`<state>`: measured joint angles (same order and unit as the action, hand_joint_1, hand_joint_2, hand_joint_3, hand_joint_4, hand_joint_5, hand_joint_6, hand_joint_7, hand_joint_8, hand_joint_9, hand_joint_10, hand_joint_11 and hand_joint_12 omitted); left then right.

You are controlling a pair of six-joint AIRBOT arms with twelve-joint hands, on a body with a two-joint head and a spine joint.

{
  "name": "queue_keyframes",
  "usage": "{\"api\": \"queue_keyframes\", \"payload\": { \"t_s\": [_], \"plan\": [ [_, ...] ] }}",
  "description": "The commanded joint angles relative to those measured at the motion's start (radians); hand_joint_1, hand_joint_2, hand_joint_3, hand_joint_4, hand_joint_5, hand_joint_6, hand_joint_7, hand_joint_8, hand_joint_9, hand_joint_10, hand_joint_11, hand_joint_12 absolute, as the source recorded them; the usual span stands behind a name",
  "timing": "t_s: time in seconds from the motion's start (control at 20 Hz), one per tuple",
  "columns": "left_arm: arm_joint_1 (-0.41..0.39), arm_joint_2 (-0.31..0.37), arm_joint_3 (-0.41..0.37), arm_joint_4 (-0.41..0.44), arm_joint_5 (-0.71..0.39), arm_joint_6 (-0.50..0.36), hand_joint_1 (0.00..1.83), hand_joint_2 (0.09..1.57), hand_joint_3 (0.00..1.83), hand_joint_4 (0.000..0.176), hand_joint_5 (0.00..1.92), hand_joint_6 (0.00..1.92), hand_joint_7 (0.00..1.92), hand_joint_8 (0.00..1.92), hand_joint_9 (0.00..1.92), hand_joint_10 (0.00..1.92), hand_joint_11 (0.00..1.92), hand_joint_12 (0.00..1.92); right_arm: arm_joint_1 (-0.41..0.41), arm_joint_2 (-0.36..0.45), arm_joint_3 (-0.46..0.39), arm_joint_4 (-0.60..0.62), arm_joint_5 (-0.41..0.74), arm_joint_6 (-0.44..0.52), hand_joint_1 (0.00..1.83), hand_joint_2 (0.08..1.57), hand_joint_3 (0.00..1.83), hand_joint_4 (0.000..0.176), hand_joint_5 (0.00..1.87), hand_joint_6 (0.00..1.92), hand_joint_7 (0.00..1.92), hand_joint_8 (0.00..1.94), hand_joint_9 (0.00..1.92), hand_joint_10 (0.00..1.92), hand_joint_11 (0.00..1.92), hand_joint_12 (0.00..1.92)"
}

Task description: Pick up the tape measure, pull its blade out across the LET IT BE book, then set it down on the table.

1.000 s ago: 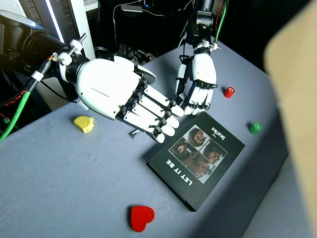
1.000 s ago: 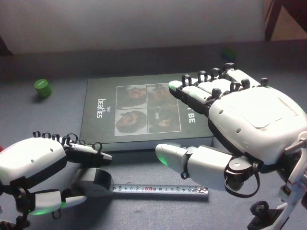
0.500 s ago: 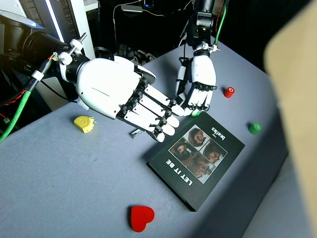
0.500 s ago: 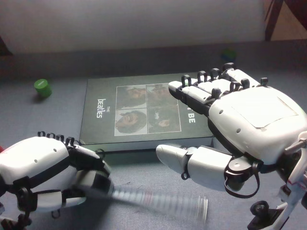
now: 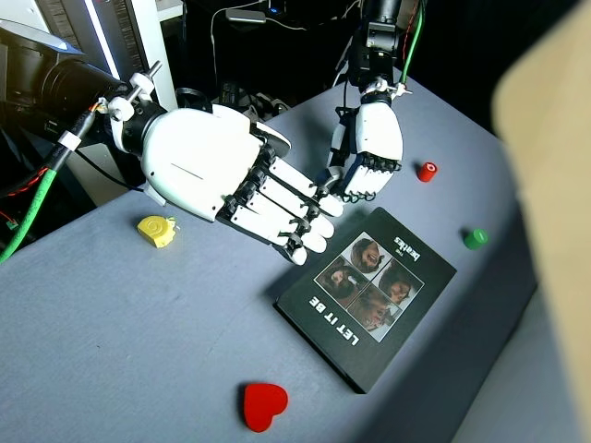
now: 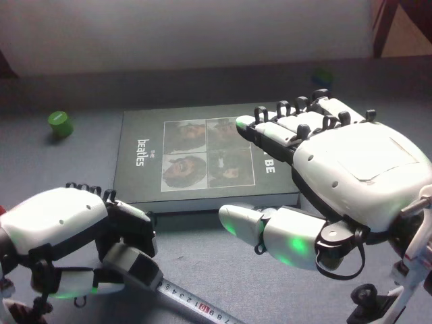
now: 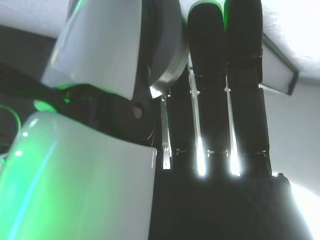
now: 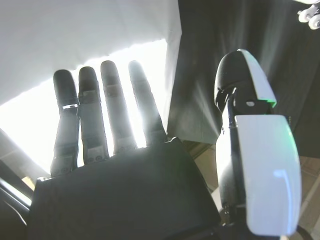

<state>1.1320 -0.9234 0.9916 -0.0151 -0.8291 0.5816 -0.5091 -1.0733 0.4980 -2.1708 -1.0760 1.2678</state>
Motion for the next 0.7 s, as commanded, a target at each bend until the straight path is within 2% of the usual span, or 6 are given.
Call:
{"api": "queue_keyframes", "payload": {
  "t_s": [0.0, 0.4, 0.45, 0.5, 0.55, 0.65],
  "plan": [
    [-0.025, 0.02, -0.001, -0.018, -0.08, 0.007, 1.38, 1.08, 0.0, 0.0, 0.94, 1.01, 1.13, 0.61, 0.99, 1.1, 0.96, 0.74, 0.009, 0.002, -0.007, -0.094, -0.056, 0.012, 0.17, 1.1, 0.0, 0.033, 0.26, 0.01, 0.26, 0.0, 0.25, 0.0, 0.0, 0.93],
    [-0.297, 0.127, -0.03, -0.194, 0.228, 0.085, 1.38, 1.08, 0.0, 0.0, 0.95, 1.02, 1.11, 0.63, 0.99, 1.1, 0.96, 0.76, 0.103, -0.004, 0.011, -0.093, -0.033, -0.009, 0.22, 1.09, 0.0, 0.031, 0.26, 0.01, 0.27, 0.0, 0.25, 0.0, 0.0, 0.93],
    [-0.328, 0.136, -0.037, -0.251, 0.264, 0.123, 1.47, 1.08, 0.0, 0.0, 0.95, 0.96, 1.11, 0.57, 1.01, 0.98, 0.89, 1.31, 0.134, -0.011, 0.03, -0.076, 0.002, -0.032, 0.27, 1.08, 0.0, 0.029, 0.26, 0.01, 0.28, 0.01, 0.25, 0.0, 0.0, 0.93],
    [-0.363, 0.148, -0.045, -0.324, 0.305, 0.178, 1.49, 1.07, 0.0, 0.0, 0.95, 0.95, 1.11, 0.57, 1.02, 0.95, 0.88, 1.42, 0.173, -0.029, 0.053, -0.018, 0.032, -0.067, 0.37, 1.09, 0.0, 0.022, 0.28, 0.01, 0.28, 0.01, 0.26, 0.01, 0.0, 0.93],
    [-0.447, 0.159, -0.05, -0.488, 0.376, 0.289, 1.49, 1.07, 0.0, 0.0, 0.94, 0.96, 1.11, 0.56, 1.01, 0.95, 0.88, 1.44, 0.262, -0.114, 0.122, 0.134, 0.014, -0.152, 0.58, 1.11, 0.0, 0.0, 0.3, 0.01, 0.3, 0.01, 0.27, 0.01, 0.0, 0.97],
    [-0.493, 0.155, -0.042, -0.531, 0.418, 0.32, 1.49, 1.07, 0.0, 0.0, 0.94, 0.94, 1.13, 0.53, 1.03, 0.93, 0.9, 1.43, 0.283, -0.15, 0.159, 0.134, -0.007, -0.147, 0.71, 1.1, 0.0, 0.0, 0.32, 0.02, 0.31, 0.01, 0.29, 0.01, 0.0, 0.98]
  ]
}}
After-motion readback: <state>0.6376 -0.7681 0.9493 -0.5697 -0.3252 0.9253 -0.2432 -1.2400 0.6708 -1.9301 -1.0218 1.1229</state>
